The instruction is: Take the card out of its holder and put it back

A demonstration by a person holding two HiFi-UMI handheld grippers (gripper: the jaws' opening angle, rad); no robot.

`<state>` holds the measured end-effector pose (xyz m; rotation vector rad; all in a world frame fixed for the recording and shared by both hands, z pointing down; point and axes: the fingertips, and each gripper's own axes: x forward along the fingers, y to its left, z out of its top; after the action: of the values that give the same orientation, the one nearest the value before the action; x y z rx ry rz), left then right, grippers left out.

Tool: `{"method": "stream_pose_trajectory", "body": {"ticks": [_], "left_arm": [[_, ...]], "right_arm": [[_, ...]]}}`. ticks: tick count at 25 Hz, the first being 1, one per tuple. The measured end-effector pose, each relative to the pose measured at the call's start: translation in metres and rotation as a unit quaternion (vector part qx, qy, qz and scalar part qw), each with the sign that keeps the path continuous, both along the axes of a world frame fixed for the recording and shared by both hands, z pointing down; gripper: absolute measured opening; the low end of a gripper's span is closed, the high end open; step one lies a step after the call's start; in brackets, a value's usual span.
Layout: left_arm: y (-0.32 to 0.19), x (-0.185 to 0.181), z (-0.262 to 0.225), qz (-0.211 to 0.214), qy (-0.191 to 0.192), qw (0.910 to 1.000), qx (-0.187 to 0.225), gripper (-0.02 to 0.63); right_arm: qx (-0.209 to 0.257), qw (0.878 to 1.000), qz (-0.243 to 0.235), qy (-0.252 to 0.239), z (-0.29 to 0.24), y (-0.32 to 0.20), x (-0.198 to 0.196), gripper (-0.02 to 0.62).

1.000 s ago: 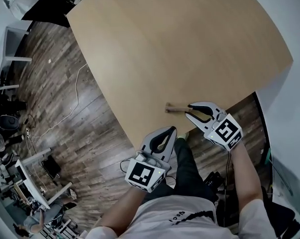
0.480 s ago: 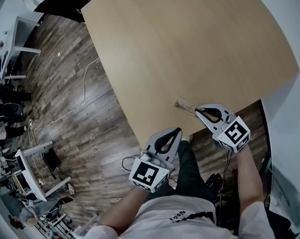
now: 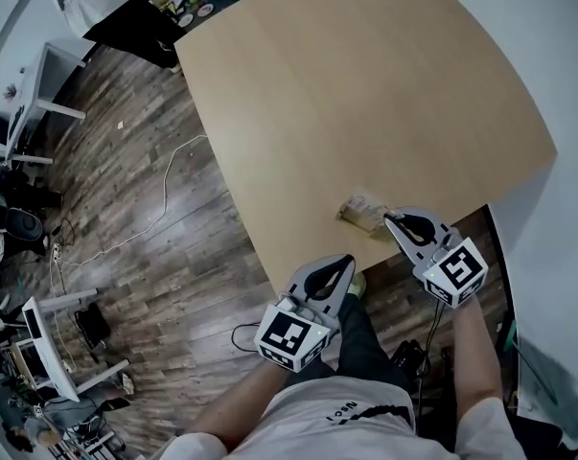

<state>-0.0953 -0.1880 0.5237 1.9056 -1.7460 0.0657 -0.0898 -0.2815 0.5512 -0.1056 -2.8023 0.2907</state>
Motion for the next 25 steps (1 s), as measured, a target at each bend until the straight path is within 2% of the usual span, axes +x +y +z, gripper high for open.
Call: {"method": "stream_pose_trajectory", "body": {"ticks": [7,12,25], "left_arm": [[-0.001,-0.002,-0.028,0.015,0.001,0.9995,0.026,0.014],[0.01,0.002,-0.057,0.035,0.007,0.9987,0.036,0.014],[0.066,0.014,-0.129,0.096,0.013,0.9911,0.091,0.014]], "right_arm": [[-0.006,0.999,0.04,-0.011,-0.034,0.003,0.004,0.026],[-0.015,0.997,0.065,-0.025,-0.08,0.009,0.012,0.025],[-0.002,0.997,0.059,-0.056,-0.178,0.073,0.035,0.025]]}}
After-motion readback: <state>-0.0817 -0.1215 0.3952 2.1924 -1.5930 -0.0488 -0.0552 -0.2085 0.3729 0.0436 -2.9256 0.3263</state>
